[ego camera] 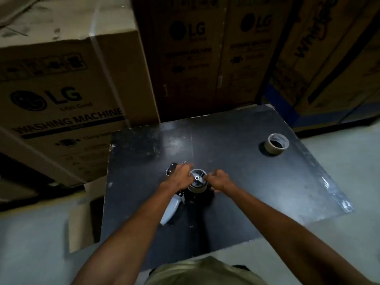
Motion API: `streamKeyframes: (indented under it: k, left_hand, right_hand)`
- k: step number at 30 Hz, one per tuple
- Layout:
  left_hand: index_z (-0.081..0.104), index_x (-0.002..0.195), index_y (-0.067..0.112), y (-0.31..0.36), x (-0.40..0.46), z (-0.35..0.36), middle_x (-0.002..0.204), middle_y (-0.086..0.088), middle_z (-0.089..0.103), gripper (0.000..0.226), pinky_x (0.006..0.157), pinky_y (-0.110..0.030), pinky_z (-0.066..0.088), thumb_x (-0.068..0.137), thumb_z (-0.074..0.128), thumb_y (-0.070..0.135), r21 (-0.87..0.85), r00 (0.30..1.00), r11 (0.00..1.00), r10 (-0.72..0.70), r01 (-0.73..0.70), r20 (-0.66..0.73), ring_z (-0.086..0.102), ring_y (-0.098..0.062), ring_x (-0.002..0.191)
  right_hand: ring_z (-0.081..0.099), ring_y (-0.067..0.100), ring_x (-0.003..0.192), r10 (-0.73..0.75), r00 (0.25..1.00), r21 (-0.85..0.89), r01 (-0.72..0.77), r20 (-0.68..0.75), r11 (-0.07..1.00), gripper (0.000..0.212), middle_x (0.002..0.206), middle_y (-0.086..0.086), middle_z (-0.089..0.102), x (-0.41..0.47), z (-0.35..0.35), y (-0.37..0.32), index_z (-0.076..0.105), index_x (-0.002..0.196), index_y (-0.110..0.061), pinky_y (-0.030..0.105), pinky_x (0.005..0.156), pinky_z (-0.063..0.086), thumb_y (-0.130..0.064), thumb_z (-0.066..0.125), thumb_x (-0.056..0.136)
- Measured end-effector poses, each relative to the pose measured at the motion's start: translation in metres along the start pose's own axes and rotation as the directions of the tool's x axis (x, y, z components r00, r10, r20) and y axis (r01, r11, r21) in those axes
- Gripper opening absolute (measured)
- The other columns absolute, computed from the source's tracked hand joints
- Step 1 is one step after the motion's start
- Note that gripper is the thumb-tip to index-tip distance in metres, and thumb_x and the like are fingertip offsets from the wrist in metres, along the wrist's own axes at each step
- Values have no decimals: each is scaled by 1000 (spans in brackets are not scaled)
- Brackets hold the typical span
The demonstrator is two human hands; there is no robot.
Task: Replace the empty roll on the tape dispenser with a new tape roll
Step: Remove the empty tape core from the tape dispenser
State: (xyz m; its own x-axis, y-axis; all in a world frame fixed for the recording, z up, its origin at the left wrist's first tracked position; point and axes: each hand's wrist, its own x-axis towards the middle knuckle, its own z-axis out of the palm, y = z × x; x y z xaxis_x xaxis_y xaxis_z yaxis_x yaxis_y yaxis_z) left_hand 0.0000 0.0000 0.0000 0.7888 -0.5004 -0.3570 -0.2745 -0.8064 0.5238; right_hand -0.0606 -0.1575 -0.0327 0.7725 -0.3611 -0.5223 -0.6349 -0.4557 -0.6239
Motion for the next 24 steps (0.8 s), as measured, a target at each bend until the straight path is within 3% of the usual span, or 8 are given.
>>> streamKeyframes:
  k: [2,4,9,13,17,19,24]
  left_hand:
    - [50,142,15,-5,4,0,129,-16,61,50,99,-40,51,92,54,14,-25,1000,1000,-3,3,7,60,-32,116]
    - [54,137,13,-7,4,2,122,-17,65,44,91,-41,54,93,53,12,-26,999,1000,5,-3,39,63,-33,109]
    - [64,122,15,-13,10,10,116,-11,68,31,88,-34,49,93,51,13,-98,996,995,8,1,91,63,-30,108]
    - [71,115,9,-21,19,16,110,-17,72,26,84,-32,47,92,58,12,-214,991,972,-72,96,115,65,-30,105]
    - [73,106,3,-27,29,19,82,-20,66,28,68,-32,47,92,49,4,-374,974,901,-182,219,133,61,-29,74]
    - [71,103,2,-27,30,20,75,-13,59,26,67,-33,51,93,48,3,-457,961,845,-234,277,151,56,-25,72]
    - [64,94,8,-21,34,23,92,-16,61,20,67,-30,53,94,45,2,-604,926,707,-337,368,169,60,-23,84]
  right_hand:
    - [62,22,65,77,997,59,-78,26,995,20,75,11,65,-3,4,-2,67,81,-14,36,64,59,-33,69,86]
    - [62,22,62,108,994,92,-111,31,990,21,75,9,65,-7,9,-3,68,86,-13,30,56,54,-35,69,87]
    - [67,24,66,142,990,182,-141,8,973,20,77,12,68,-2,22,3,66,76,-15,42,73,64,-31,69,86]
    - [66,21,68,158,987,249,-158,19,955,24,72,7,65,5,25,1,63,68,-16,41,78,64,-28,76,84]
    - [70,18,77,165,984,289,-175,59,941,18,80,8,71,15,23,4,70,72,-15,42,81,64,-25,84,77]
    - [69,18,77,153,986,303,-166,68,938,20,79,9,70,20,20,4,69,68,-14,43,82,64,-24,86,74]
    - [64,18,67,127,990,273,-139,61,952,34,65,4,64,35,14,4,65,54,-15,41,77,61,-43,84,48]
